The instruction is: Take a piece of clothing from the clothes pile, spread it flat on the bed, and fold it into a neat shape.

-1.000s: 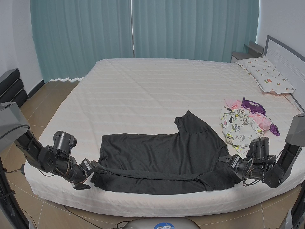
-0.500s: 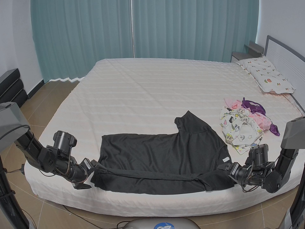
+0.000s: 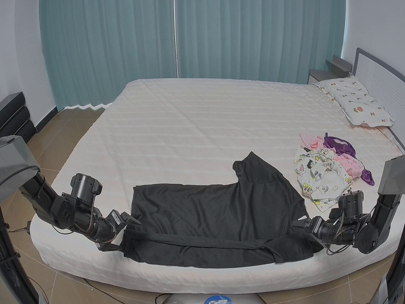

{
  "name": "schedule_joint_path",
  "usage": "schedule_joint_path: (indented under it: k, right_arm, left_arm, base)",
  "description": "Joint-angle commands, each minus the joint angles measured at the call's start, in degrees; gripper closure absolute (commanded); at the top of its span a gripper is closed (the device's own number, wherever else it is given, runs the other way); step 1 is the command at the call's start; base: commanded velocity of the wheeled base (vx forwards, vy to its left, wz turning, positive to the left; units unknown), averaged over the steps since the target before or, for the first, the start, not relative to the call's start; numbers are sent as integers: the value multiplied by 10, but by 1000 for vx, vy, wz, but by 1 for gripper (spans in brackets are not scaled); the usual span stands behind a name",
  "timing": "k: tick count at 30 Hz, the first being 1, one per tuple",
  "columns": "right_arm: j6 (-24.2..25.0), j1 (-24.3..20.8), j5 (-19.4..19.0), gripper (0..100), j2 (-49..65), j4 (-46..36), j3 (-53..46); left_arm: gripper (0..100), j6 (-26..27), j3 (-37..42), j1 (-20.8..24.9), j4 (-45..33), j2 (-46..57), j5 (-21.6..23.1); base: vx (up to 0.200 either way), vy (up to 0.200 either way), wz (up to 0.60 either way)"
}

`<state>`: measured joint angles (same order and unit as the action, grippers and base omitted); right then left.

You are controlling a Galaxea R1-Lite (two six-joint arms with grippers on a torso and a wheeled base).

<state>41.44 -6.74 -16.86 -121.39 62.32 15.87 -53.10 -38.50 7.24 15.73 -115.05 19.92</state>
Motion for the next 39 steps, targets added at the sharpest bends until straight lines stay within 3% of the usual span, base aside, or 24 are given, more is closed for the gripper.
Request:
schedule_joint_path:
  k: [1,4,5,7,8,13,36,37,39]
  right_arm:
    - [-14,9,-21,0,-14,0,6]
    - [-34,12,-21,0,-26,0,12]
    - [-73,23,-23,0,-36,0,19]
    - [-87,32,-23,0,-38,-1,20]
    - [-126,47,-26,0,-42,-2,21]
    - [-187,67,-49,0,-68,-1,27]
    - [-203,70,-59,0,-126,-14,109]
    - [-206,67,-58,100,-126,-16,109]
    - [-221,60,-56,100,-126,-20,109]
  left_arm:
    - [0,-1,-1,0,0,1,2]
    - [0,-1,0,-1,0,1,3]
    - [0,-1,0,0,0,1,2]
    - [0,-1,0,0,0,1,3]
    - [0,0,0,0,0,1,2]
    - [0,0,0,0,0,1,2]
    - [0,2,1,1,1,0,0]
    - [0,2,0,1,1,0,0]
    - [0,2,0,1,1,0,0]
  base:
    - [0,0,0]
    - [0,0,0]
    - [0,0,0]
    - [0,0,0]
    - [0,0,0]
    - [0,0,0]
    - [0,0,0]
    - [0,0,0]
    - [0,0,0]
